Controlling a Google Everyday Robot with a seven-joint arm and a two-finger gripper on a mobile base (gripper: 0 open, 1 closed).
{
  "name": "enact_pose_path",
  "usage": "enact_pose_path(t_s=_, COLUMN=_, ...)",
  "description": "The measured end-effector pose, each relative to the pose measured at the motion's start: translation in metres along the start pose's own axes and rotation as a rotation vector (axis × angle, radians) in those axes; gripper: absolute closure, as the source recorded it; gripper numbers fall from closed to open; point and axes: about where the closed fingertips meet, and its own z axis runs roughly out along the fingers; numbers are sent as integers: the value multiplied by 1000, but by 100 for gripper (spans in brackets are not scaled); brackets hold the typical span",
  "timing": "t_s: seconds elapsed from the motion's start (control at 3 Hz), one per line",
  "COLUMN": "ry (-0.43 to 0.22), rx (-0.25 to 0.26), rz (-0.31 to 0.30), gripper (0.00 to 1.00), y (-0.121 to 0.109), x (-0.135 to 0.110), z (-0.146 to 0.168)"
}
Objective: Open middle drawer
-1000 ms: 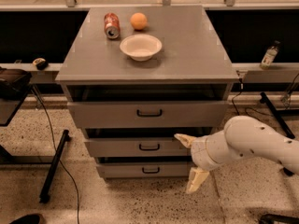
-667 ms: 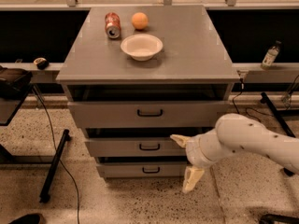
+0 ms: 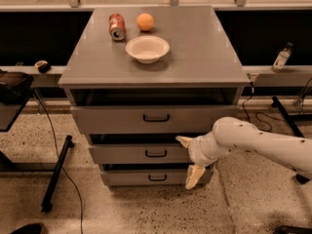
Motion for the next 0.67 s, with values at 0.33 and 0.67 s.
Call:
enact_pose_path(t_s=0.33, ry=60, rx=7, rz=10, gripper=0, y=-8, x=30, z=25)
enact_pose_path(t_s=0.67, ry=108, rx=7, rz=39, gripper=0, y=-8, x=60, z=48)
